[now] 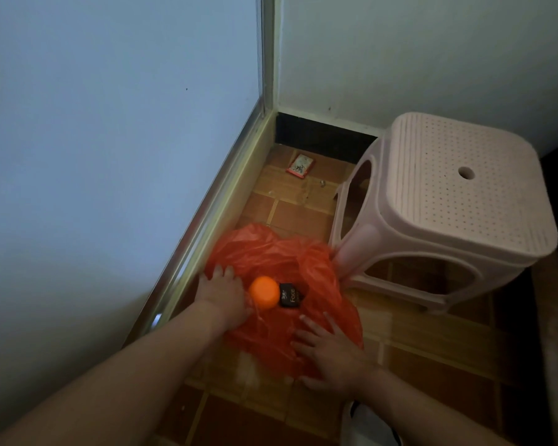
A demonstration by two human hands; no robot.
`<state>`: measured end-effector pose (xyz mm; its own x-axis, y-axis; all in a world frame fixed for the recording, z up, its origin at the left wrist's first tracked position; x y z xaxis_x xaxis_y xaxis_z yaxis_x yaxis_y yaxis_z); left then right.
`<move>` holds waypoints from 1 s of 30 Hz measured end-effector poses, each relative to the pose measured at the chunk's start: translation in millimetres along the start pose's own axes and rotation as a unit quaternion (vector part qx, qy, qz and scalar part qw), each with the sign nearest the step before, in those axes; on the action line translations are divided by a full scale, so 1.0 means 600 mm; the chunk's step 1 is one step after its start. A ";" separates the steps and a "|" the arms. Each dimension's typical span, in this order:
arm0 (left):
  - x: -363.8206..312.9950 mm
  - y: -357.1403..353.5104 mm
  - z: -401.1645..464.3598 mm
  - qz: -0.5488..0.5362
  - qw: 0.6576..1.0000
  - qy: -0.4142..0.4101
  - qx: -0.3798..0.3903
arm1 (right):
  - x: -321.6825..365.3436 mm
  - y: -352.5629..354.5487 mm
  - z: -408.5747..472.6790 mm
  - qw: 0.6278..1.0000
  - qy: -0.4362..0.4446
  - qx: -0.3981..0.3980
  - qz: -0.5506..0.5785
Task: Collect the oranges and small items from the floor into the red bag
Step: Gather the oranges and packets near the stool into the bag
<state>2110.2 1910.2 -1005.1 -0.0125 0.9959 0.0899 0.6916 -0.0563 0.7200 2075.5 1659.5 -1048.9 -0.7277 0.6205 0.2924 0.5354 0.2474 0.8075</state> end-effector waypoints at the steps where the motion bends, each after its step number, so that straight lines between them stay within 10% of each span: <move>1: 0.000 0.000 0.000 -0.004 1.000 -0.001 -0.002 | -0.001 0.000 -0.002 1.000 -0.006 0.004 0.013; 17: 0.006 0.050 -0.027 -0.124 0.975 -0.058 -0.178 | -0.042 0.280 0.116 0.961 -0.106 -0.252 0.035; 30: 0.048 0.070 -0.042 -0.273 0.925 -0.085 -0.250 | -0.222 0.390 0.398 0.940 -0.313 -0.131 0.035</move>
<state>2120.6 1934.8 -954.6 -0.1176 0.8804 -0.4595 0.1942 0.4741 0.8588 2400.2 1812.2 -1021.3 -0.2554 0.9652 0.0566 0.3888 0.0489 0.9200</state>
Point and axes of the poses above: each hand's wrist, its own z-axis towards the middle knuckle, its own y-axis out of the back of the hand, x = y × z, the point moved 3 cm from there along z, towards the middle knuckle, and after that the axes turned 3 degrees about -y, right-handed, at the moved point
